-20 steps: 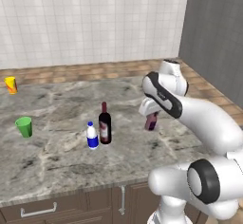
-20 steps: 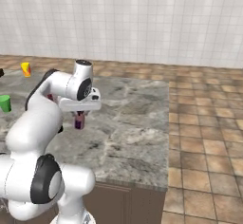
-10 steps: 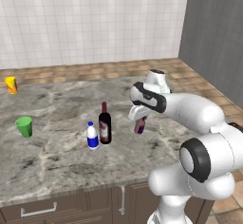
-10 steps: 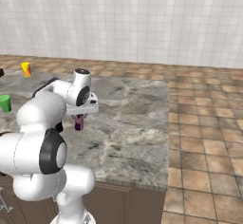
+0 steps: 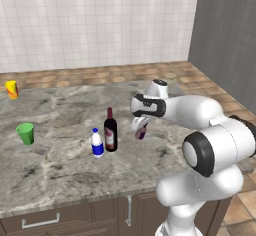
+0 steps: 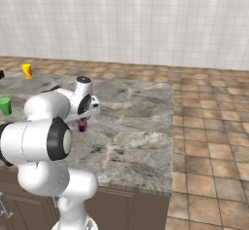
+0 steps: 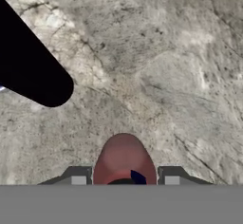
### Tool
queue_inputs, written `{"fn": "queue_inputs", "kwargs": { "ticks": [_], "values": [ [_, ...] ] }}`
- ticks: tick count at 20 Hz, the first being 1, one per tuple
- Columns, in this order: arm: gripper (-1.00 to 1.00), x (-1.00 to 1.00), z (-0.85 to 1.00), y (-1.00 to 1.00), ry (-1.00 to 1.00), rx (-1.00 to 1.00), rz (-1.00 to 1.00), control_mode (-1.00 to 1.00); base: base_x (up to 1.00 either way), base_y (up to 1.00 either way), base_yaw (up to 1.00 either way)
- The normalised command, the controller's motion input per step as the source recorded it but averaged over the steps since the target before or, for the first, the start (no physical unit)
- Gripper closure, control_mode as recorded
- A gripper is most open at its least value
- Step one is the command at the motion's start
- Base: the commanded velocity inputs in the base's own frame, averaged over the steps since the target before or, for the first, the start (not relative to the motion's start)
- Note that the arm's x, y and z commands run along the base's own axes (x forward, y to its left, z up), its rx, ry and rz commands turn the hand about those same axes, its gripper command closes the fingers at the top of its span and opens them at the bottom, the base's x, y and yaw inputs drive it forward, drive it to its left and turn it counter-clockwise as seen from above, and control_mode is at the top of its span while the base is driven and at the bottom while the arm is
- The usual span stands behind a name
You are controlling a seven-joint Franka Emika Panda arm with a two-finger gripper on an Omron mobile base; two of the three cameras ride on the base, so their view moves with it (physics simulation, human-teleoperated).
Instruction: Place the drinks on the dining counter in a tight cluster.
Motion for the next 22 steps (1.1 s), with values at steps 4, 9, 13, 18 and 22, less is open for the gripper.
{"fn": "queue_inputs", "kwargs": {
  "ticks": [4,9,13,18,22],
  "values": [
    [1.00,0.00,-0.10,0.16,-0.19,0.00,0.12,-1.00,0.00,0.00,0.00],
    [1.00,0.01,-0.01,0.05,-0.03,0.00,0.15,-1.00,0.00,0.00,0.00],
    [1.00,0.00,0.00,0.26,0.07,-0.03,0.23,-1.00,0.00,0.00,0.00],
    [1.00,0.00,0.00,0.32,0.12,-0.08,0.21,-1.00,0.00,0.00,0.00],
    [1.00,0.00,0.00,0.16,0.04,-0.07,0.15,-1.00,0.00,0.00,0.00]
  ]
}}
